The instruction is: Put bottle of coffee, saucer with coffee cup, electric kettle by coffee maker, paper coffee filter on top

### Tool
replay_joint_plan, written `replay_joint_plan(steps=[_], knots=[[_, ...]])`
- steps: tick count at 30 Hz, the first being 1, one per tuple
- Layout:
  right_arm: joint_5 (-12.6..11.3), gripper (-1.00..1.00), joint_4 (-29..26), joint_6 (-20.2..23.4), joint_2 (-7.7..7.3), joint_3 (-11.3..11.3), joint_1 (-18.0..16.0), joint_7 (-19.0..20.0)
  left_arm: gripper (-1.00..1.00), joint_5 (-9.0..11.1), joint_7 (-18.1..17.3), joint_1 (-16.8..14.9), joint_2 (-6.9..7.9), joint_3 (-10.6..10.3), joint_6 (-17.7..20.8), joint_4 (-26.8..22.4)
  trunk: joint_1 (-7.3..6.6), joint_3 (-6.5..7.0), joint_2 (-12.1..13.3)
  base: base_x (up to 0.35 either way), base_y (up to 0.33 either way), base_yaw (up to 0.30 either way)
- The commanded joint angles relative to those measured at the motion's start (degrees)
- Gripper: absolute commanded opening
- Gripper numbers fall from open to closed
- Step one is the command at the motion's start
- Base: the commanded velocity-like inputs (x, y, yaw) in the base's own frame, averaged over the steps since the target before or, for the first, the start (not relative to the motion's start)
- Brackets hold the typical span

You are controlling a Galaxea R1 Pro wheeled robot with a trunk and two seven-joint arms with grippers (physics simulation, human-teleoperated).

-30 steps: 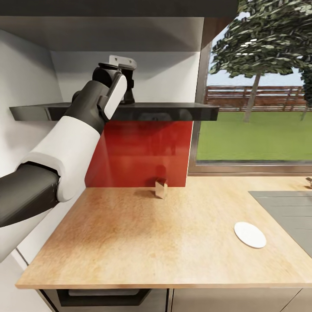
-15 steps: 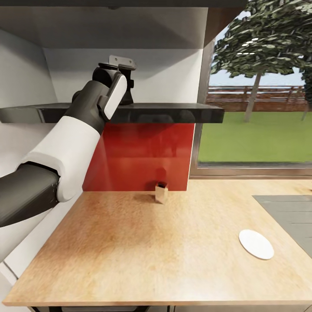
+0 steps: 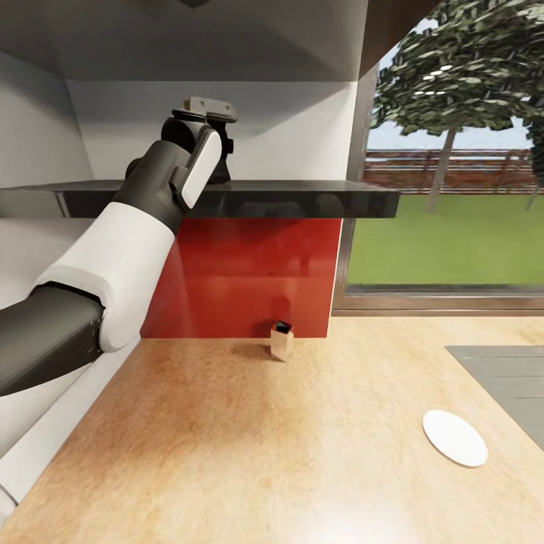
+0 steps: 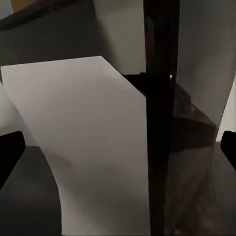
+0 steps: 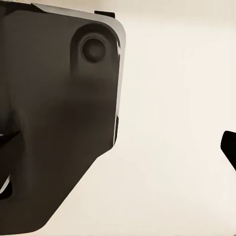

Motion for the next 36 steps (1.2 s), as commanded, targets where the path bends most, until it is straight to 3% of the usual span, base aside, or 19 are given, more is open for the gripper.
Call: replay_joint_plan(steps=[1,13,14,36], knots=[[0.6,1.0,0.0,0.2,0.01,-0.4,0.0,-0.1,1.0,0.6,0.5,-0.1,0.04,-0.3,0.1,0.0,0.04,-0.14,-0.1,0.02,0.0,0.0],[0.6,1.0,0.0,0.2,0.01,-0.4,0.0,-0.1,1.0,0.6,0.5,0.0,0.16,-0.5,0.2,-0.1,0.04,-0.14,-0.1,0.004,0.0,0.0],[0.6,1.0,0.0,0.2,0.01,-0.4,0.0,-0.1,-1.0,0.6,0.5,0.0,0.18,-0.4,0.2,-0.1,0.04,-0.14,-0.1,0.0,0.0,0.0],[0.6,1.0,0.0,0.2,0.03,-0.4,0.0,-0.1,-1.0,0.6,0.4,-0.1,0.21,0.0,0.3,0.0,0.04,-0.14,-0.1,0.0,0.0,0.0]])
